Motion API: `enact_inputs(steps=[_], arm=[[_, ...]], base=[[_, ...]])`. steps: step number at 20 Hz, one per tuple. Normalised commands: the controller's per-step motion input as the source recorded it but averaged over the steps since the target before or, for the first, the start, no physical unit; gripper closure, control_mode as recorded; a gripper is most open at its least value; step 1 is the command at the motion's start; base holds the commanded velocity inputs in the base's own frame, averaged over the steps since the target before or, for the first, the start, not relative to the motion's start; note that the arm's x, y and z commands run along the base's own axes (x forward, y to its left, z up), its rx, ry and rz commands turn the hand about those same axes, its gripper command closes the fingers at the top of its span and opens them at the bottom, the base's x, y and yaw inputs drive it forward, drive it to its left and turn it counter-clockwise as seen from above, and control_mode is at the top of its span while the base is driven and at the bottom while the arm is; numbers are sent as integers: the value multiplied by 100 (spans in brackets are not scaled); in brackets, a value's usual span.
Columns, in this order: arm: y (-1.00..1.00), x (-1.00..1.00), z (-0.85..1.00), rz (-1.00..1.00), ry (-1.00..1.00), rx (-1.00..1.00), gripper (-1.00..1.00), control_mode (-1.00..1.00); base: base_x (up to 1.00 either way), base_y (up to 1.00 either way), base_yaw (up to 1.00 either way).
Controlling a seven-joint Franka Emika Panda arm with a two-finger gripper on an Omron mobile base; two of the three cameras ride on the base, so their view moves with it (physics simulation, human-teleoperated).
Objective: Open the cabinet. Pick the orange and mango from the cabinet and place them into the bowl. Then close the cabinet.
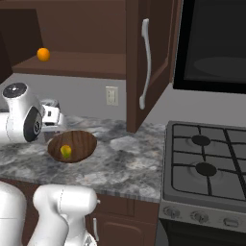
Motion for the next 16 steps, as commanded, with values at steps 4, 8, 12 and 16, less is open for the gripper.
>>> enact_inputs(steps=[4,8,12,16], arm=[[0,-4,69,3,-14,8,-100,-100],[0,-7,71,3,-12,7,-100,-100],[0,0,69,3,-11,4,-100,-100],[0,18,45,5,-14,1,-100,-100]], base=[[0,0,0],[0,0,0],[0,0,0],[0,0,0]])
